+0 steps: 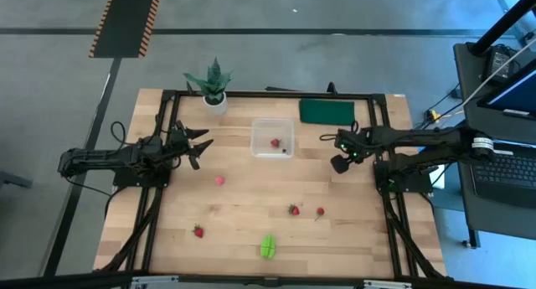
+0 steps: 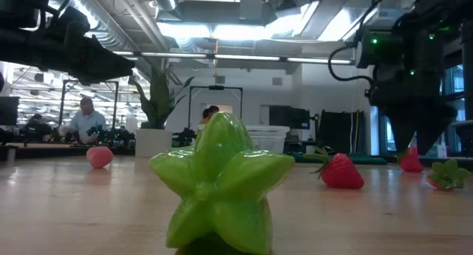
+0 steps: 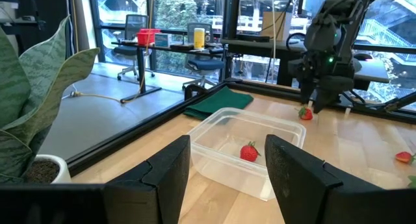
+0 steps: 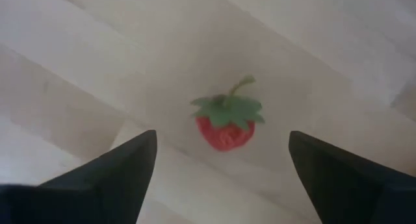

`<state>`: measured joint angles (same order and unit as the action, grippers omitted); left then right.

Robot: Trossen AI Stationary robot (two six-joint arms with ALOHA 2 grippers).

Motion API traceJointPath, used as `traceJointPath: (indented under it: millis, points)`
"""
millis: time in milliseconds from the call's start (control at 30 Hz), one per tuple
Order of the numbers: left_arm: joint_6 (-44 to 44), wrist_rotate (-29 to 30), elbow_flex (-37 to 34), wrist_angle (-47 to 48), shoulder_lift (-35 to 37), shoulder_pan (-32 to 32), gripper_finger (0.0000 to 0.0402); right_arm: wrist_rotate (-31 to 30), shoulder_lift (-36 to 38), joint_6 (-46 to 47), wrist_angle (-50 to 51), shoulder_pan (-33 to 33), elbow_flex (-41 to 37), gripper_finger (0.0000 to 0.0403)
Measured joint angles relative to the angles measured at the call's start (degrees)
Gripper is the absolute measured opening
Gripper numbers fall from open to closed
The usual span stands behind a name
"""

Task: Pick and placing Produce into tupperware
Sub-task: Put the strawberry into the transparent container

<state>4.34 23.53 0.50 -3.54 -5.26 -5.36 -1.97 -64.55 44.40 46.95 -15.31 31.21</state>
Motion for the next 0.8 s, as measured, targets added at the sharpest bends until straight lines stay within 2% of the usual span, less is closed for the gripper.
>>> traceJointPath:
  millis: [100, 467, 800]
  points:
    - [0.0, 0.0, -0.01, -0.01, 0.0, 0.0, 0.0192, -1.9, -0.07, 0.11, -2.85, 0.0, -1.94, 0.035]
    - [0.02, 0.0, 0.01, -0.01, 0.0, 0.02, 0.0192, -1.95, -0.07, 1.86, -12.67, -0.04, -6.99, 0.0344]
    - [0.02, 0.0, -0.01, 0.0, 0.01, 0.0, 0.0192, -2.89, -0.38, 1.48, -12.71, -0.07, -8.3, 0.026]
